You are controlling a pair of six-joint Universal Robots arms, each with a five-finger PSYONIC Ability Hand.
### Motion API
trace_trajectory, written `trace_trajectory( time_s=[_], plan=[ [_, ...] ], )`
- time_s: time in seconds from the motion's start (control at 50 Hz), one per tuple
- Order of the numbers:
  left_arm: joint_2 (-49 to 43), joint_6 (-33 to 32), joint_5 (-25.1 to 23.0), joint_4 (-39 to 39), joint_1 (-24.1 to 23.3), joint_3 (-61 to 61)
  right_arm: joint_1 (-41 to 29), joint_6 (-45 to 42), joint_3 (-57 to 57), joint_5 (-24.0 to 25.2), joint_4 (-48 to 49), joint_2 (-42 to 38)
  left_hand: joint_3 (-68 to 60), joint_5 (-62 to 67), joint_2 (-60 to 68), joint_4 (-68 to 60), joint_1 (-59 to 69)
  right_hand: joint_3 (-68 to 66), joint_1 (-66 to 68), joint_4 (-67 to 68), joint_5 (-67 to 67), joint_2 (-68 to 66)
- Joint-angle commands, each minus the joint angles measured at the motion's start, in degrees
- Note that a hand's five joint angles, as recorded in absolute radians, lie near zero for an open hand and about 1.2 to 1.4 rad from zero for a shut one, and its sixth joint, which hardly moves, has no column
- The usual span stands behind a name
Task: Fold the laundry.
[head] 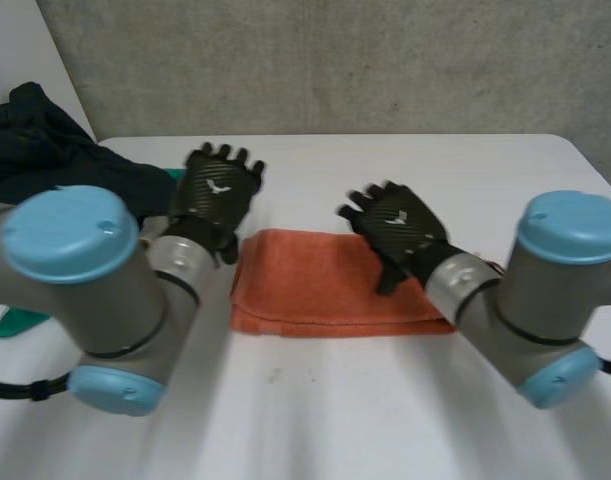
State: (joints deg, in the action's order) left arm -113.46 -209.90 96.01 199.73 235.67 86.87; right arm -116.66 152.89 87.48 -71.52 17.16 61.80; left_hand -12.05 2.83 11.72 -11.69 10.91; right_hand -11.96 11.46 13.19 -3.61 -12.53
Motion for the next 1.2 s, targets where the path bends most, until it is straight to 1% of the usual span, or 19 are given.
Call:
trace_trajectory(
  time_s=[0.02,0.12,0.14,0.18,0.24,0.32,0.42,0.46,0.56,0.62,0.64,0.66,0.7,0.76,0.8,0.86,0.92,1.0,1.2],
  plan=[
    [-7.8,0.0,0.1,0.0,-5.0,-6.7,7.7,-1.0,6.1,-0.1,-6.1,0.2,2.1,-2.8,-1.7,1.7,-0.9,2.0,-1.5,-3.2,3.6,2.5],
    [-9.5,0.0,0.2,-0.1,-5.4,-7.4,12.2,-10.1,7.2,-1.5,-6.3,-2.8,2.1,-2.8,-1.7,1.7,-0.9,-18.1,18.6,16.8,-16.4,-17.5],
    [-9.5,0.1,0.3,-0.2,-5.4,-7.1,13.3,-12.6,6.8,-1.9,-6.4,-3.3,2.1,-2.8,-1.7,1.7,-0.9,-40.8,41.3,39.6,-39.1,-40.2],
    [-9.3,0.2,0.4,-0.6,-5.2,-6.5,14.3,-14.6,6.0,-2.6,-6.7,-3.4,2.1,-2.8,-1.7,1.7,-0.9,-67.9,68.4,66.7,-66.2,-67.3],
    [-8.9,0.3,0.5,-0.7,-5.0,-5.6,14.1,-15.3,4.2,-4.3,-6.7,-3.4,2.1,-2.8,-1.7,1.7,-0.9,-68.0,68.5,66.8,-66.4,-67.5],
    [-5.6,0.4,0.7,-0.7,-3.0,-3.6,13.0,-16.4,0.1,-8.5,-6.9,-3.0,2.1,-2.8,-1.7,1.7,-0.9,-68.0,68.5,66.8,-66.4,-67.5],
    [-1.2,0.5,0.8,-0.7,0.9,0.0,2.5,-19.1,-5.3,-8.1,-5.0,-1.2,2.1,-2.8,-1.7,1.7,-0.9,-68.0,68.5,66.8,-66.4,-67.5],
    [-0.2,0.5,0.8,-0.7,1.5,0.7,-1.5,-19.7,-6.6,-5.9,-3.6,-1.8,2.1,-2.8,-1.7,1.7,-0.9,-68.0,68.5,66.8,-66.4,-67.5],
    [1.6,0.5,2.0,-0.6,3.7,3.5,-11.6,-22.0,-6.7,5.7,1.7,-6.3,2.1,-2.8,-1.7,1.7,-0.9,-68.0,68.5,66.8,-66.4,-67.5],
    [1.8,1.1,4.3,-0.6,4.2,4.1,-13.8,-21.8,-7.2,10.0,1.8,-9.8,2.0,-2.8,-1.7,1.6,-0.9,-68.0,68.5,66.8,-66.4,-67.5],
    [1.8,1.3,4.8,-0.6,4.2,4.1,-13.9,-21.4,-7.2,10.3,1.8,-10.1,2.0,-2.8,-1.7,1.6,-0.9,-68.0,68.5,66.8,-66.4,-67.5],
    [1.8,1.7,5.3,-0.6,4.2,4.1,-13.9,-21.0,-7.3,10.3,1.8,-10.3,2.0,-2.8,-1.7,1.6,-0.9,-58.1,58.6,56.9,-56.5,-57.5],
    [1.7,3.0,6.0,-0.6,4.1,3.9,-14.0,-18.4,-7.6,9.5,1.9,-9.5,2.1,-2.8,-1.7,1.7,-0.9,-19.6,20.0,18.3,-17.9,-19.0],
    [1.7,4.5,5.9,-0.6,3.9,3.4,-13.5,-13.1,-7.9,6.8,2.4,-8.5,2.0,-2.8,-1.7,1.6,-0.9,-9.8,10.2,8.5,-8.1,-9.2],
    [1.7,5.7,5.8,-0.5,3.7,2.6,-11.6,-4.9,-8.0,2.5,2.2,-7.4,2.0,-2.8,-1.7,1.6,-0.9,1.2,-0.7,-2.4,2.8,1.7],
    [1.6,7.8,5.6,-0.5,2.6,0.4,-7.5,9.4,-7.6,-1.9,1.7,-3.8,1.8,-2.6,-1.5,1.5,-0.7,2.0,-1.5,-3.2,3.6,2.5],
    [0.9,10.5,4.6,-0.7,-0.3,-2.2,-4.6,21.4,-6.8,-3.3,-1.1,0.7,1.8,-2.6,-1.5,1.5,-0.7,2.0,-1.5,-3.2,3.6,2.5],
    [-1.2,13.8,1.9,-0.7,-2.8,-5.2,-1.2,29.5,-8.4,-2.8,-8.3,2.3,1.2,-1.9,-0.8,0.8,0.0,2.0,-1.5,-3.2,3.6,2.5],
    [-11.8,15.7,2.8,-9.4,-5.0,-11.5,0.7,23.7,-20.9,-3.1,-22.3,-9.1,0.5,-1.3,-0.2,0.1,0.7,2.0,-1.5,-3.2,3.6,2.5]
  ],
)
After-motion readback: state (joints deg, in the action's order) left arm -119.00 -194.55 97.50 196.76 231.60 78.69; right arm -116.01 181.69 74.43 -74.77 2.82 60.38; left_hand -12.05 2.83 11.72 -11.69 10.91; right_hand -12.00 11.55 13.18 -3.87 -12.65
